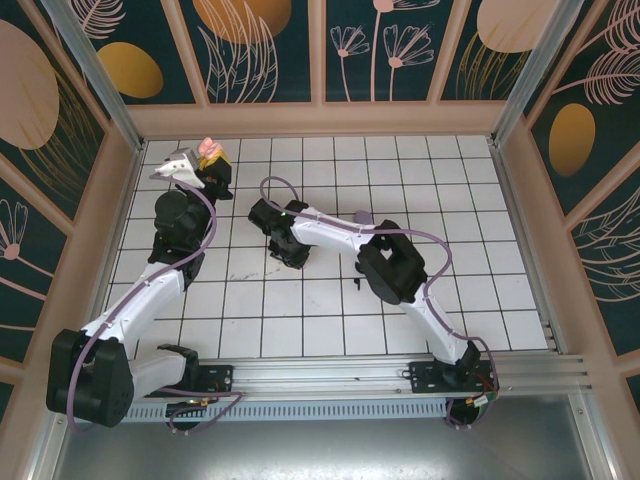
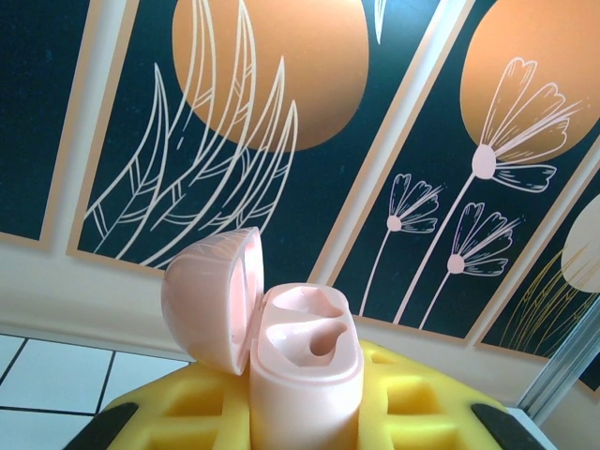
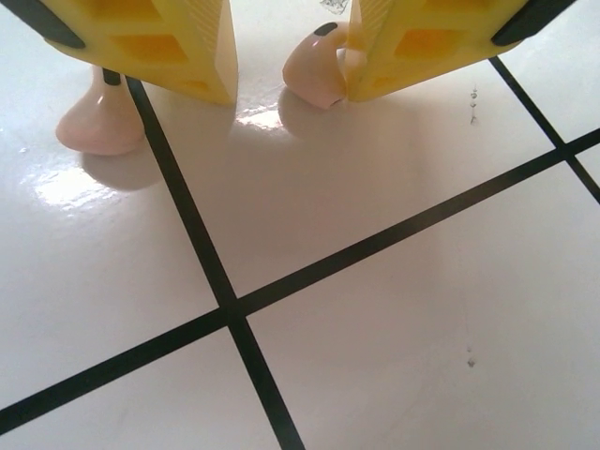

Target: Insert the wireless bluetooth earbuds into the charging case

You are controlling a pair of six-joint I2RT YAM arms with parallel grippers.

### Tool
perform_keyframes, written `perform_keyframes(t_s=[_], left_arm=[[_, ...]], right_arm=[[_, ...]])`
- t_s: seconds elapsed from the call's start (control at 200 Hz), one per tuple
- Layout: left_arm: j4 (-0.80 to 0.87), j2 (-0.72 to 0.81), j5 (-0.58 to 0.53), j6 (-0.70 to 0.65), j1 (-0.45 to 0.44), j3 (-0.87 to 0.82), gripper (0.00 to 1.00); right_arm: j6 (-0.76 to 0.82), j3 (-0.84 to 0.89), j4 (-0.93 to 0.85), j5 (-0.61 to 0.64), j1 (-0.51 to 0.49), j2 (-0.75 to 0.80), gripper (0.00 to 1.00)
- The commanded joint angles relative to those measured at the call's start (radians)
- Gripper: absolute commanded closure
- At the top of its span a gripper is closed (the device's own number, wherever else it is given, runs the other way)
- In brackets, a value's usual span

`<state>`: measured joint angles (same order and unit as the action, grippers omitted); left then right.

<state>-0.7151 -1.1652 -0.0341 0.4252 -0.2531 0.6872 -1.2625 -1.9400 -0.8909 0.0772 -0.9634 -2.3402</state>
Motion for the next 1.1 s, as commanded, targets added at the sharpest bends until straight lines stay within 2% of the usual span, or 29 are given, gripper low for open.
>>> perform_keyframes(t_s=[0.0,0.641,1.096], left_arm=[[-0.066,-0.003,0.014,0.015,0.006,-0.008,1.0],[-0.066,-0.012,0.019,0.018,0.006,-0.006,1.0],[-0.044,-0.004,0.032,0.03,0.007,0.0,1.0]], right_arm=[[0.007,-0.006,-0.009,-0.011,-0.006,-0.011,0.64],[0.006,-0.039,0.003,-0.045,-0.013,-0.051,0.71],[0.046,-0.028,0.035,-0.033,-0.012,-0.037,0.85]])
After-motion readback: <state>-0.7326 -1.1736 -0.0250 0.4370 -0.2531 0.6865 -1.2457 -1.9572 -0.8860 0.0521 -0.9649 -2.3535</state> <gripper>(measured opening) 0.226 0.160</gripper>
